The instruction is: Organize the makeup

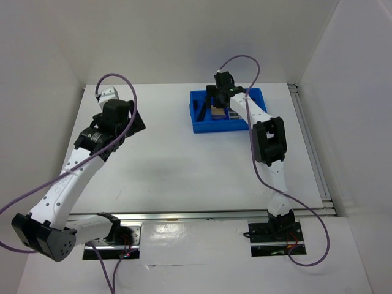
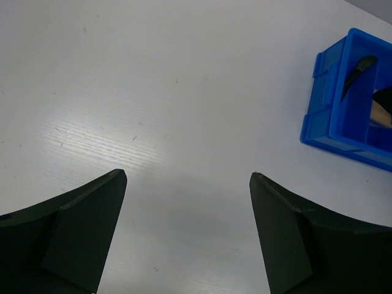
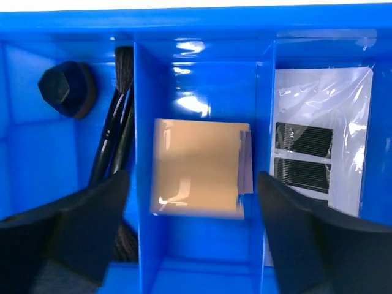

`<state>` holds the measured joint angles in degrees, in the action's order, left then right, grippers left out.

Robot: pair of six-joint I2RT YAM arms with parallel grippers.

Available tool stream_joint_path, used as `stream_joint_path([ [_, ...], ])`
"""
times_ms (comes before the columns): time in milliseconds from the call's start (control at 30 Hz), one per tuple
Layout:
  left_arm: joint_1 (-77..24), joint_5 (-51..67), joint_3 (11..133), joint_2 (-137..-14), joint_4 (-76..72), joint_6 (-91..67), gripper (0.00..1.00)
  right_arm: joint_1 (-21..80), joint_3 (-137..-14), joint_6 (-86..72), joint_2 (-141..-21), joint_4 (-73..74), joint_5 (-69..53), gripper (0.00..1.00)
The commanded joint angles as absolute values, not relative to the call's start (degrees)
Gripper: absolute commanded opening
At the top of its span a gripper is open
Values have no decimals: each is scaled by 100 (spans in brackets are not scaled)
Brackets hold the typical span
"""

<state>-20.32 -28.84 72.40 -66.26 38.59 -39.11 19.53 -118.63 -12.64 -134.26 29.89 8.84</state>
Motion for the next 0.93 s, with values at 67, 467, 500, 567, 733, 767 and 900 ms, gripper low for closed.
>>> stream_joint_path([
  [67, -2004, -2795, 7444, -6645, 3762, -3823, 96, 1986, -12190, -1292, -13114, 2953, 905, 99],
  [467, -2004, -2022, 7470, -7188, 3768, -3551, 97, 1636, -10417, -1687, -10628, 3356, 1758, 100],
  [500, -2004, -1969, 7523, -7320, 3823, -3629, 97, 1461, -10250, -1879, -10469, 3479, 1680, 100],
  [567, -2004, -1750, 7523, -7592, 3823, -3630, 97, 1328, -9679, -2003, -9995, 3761, 1626, 100],
  [733, -2004, -1328, 7400, -7673, 3692, -3630, 97, 1108, -8133, -2320, -8774, 3859, 1714, 100],
  [767, -2004, -1327, 7400, -7621, 3691, -3630, 97, 1107, -7590, -2320, -8319, 3710, 1662, 100],
  [900, -2004, -1274, 7400, -7506, 3691, -3630, 97, 862, -6593, -2426, -7437, 3332, 1345, 100],
])
